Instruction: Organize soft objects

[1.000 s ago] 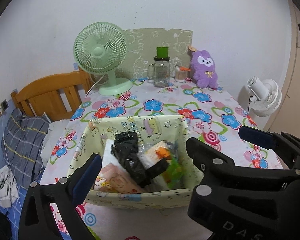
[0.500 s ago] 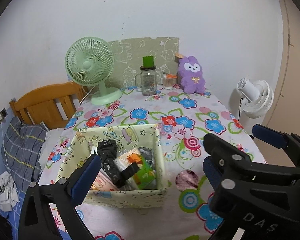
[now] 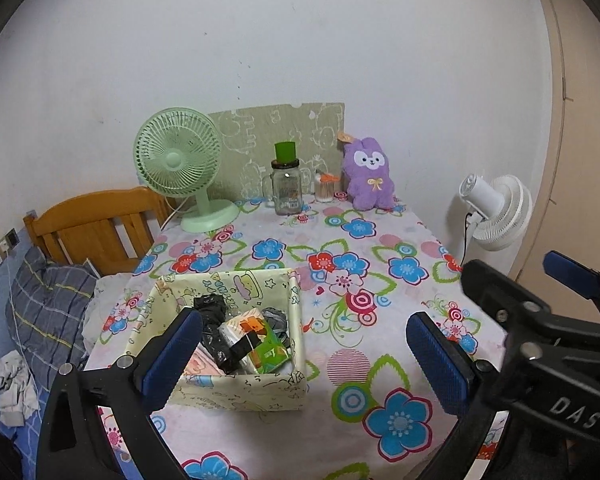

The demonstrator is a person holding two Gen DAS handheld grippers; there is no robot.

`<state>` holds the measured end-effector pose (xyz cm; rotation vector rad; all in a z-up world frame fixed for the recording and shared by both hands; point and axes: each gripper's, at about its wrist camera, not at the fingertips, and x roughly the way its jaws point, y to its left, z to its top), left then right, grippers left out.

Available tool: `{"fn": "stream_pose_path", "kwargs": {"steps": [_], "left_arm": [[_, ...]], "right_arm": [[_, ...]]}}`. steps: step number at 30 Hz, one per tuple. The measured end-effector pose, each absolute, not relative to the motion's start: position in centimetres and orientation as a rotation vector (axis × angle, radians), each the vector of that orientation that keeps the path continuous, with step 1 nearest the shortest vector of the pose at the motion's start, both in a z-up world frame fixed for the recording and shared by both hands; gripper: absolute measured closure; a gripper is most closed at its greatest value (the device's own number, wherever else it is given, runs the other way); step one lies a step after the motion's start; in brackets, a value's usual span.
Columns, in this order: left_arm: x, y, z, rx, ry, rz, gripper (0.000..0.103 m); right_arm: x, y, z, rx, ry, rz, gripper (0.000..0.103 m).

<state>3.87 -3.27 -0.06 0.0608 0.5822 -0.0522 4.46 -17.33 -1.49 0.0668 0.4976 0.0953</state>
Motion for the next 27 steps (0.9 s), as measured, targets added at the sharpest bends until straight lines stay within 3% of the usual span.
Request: {"fn": "stream_pose_path", "kwargs": {"steps": [27], "left_arm": [[0.4,-0.4,1.9,0.015,0.511,0.016,0.000]], "right_arm": [[0.9,-17.9,0.3,0.068,0.425,0.078,0.000]]}}
